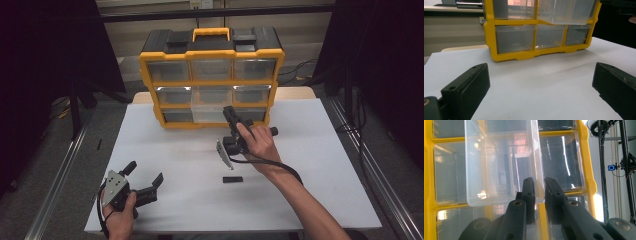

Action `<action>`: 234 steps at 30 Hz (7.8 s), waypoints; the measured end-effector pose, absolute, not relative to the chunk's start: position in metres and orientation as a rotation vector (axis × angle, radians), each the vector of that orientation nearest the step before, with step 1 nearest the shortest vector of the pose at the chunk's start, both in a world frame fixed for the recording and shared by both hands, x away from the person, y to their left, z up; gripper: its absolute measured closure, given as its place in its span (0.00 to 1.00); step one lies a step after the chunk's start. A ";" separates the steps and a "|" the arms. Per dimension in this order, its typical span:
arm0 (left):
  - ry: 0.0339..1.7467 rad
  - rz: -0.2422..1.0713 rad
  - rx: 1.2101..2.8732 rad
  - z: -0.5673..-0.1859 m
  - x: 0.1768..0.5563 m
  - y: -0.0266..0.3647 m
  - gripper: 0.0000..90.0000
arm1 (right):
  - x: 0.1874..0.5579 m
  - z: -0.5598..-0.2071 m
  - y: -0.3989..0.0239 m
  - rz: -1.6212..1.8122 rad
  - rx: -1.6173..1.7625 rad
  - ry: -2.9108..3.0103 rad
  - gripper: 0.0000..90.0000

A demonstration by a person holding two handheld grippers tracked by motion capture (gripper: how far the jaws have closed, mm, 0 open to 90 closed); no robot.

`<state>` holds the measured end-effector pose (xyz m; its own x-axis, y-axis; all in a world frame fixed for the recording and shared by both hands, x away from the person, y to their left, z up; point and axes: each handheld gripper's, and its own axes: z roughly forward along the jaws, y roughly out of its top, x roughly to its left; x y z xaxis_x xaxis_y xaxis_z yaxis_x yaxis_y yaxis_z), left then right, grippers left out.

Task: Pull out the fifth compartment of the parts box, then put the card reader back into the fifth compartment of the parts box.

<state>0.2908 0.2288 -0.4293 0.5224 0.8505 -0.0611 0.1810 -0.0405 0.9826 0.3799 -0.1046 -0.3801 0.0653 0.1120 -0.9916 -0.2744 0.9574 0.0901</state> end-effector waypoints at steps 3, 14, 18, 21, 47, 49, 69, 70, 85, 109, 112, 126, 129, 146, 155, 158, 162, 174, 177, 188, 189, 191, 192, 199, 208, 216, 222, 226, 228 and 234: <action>0.920 0.684 1.540 -0.429 0.291 0.229 0.02 | 0.379 -0.380 -0.106 0.298 -0.131 1.480 0.88; 0.920 0.684 1.541 -0.429 0.291 0.228 0.02 | 0.378 -0.381 -0.106 0.316 -0.125 1.481 0.86; 0.919 0.686 1.542 -0.429 0.291 0.228 0.02 | 0.378 -0.381 -0.105 0.334 -0.102 1.487 0.85; 0.922 0.684 1.541 -0.430 0.291 0.228 0.02 | 0.378 -0.381 -0.105 0.354 -0.083 1.494 0.84; 0.916 0.679 1.547 -0.430 0.293 0.227 0.02 | 0.382 -0.376 -0.123 0.701 0.335 1.595 0.30; 0.917 0.678 1.546 -0.430 0.293 0.227 0.02 | 0.384 -0.376 -0.127 0.747 0.394 1.602 0.22; 0.920 0.677 1.545 -0.430 0.293 0.228 0.02 | 0.397 -0.382 -0.168 1.246 0.917 1.754 0.04; 0.919 0.676 1.545 -0.430 0.293 0.228 0.02 | 0.397 -0.383 -0.169 1.259 0.919 1.764 0.03; 0.927 0.675 1.530 -0.429 0.292 0.229 0.02 | 0.382 -0.399 -0.192 1.425 1.067 1.785 0.03; 0.921 0.676 1.524 -0.427 0.289 0.230 0.02 | 0.346 -0.410 -0.212 1.412 1.074 1.726 0.00; 0.922 0.673 1.522 -0.427 0.289 0.231 0.02 | 0.343 -0.412 -0.215 1.402 1.075 1.719 0.00; 0.930 0.679 1.521 -0.427 0.287 0.231 0.02 | 0.318 -0.417 -0.250 1.375 1.143 1.644 0.00; 0.932 0.686 1.522 -0.427 0.287 0.231 0.02 | 0.312 -0.420 -0.259 1.367 1.173 1.618 0.00; 0.942 0.696 1.524 -0.427 0.283 0.234 0.02 | 0.279 -0.427 -0.292 1.342 1.280 1.532 0.00; 0.933 0.704 1.533 -0.426 0.279 0.233 0.02 | 0.264 -0.432 -0.297 1.309 1.253 1.535 0.00; 0.936 0.704 1.528 -0.426 0.279 0.232 0.02 | 0.262 -0.434 -0.297 1.302 1.250 1.544 0.00; 0.933 0.700 1.532 -0.426 0.280 0.231 0.02 | 0.264 -0.435 -0.294 1.306 1.238 1.556 0.00; 0.936 0.690 1.536 -0.428 0.283 0.231 0.02 | 0.267 -0.433 -0.293 1.325 1.238 1.561 0.00; 0.934 0.684 1.539 -0.428 0.283 0.231 0.02 | 0.268 -0.434 -0.291 1.331 1.227 1.587 0.00; 0.929 0.687 1.537 -0.427 0.283 0.232 0.02 | 0.274 -0.432 -0.271 1.377 1.128 1.768 0.01; 0.931 0.685 1.536 -0.427 0.283 0.231 0.02 | 0.275 -0.431 -0.270 1.379 1.128 1.784 0.02; 0.934 0.683 1.534 -0.428 0.283 0.231 0.02 | 0.277 -0.431 -0.268 1.388 1.126 1.815 0.02; 0.934 0.684 1.535 -0.428 0.283 0.231 0.01 | 0.279 -0.431 -0.266 1.381 1.119 1.843 0.02; 0.929 0.679 1.546 -0.429 0.285 0.230 0.01 | 0.286 -0.430 -0.256 1.397 1.092 1.941 0.03; 0.926 0.685 1.554 -0.429 0.286 0.230 0.01 | 0.298 -0.429 -0.240 1.401 1.042 2.066 0.03; 0.926 0.684 1.551 -0.429 0.285 0.230 0.01 | 0.306 -0.427 -0.226 1.399 1.001 2.167 0.03; 0.930 0.683 1.547 -0.429 0.286 0.230 0.01 | 0.311 -0.425 -0.218 1.398 0.987 2.232 0.04; 0.931 0.686 1.548 -0.429 0.286 0.230 0.01 | 0.316 -0.424 -0.209 1.398 0.960 2.280 0.04; 0.930 0.685 1.543 -0.429 0.286 0.229 0.01 | 0.319 -0.423 -0.206 1.397 0.949 2.296 0.04; 0.916 0.689 1.543 -0.427 0.287 0.229 0.01 | 0.329 -0.421 -0.195 1.374 0.923 2.358 0.03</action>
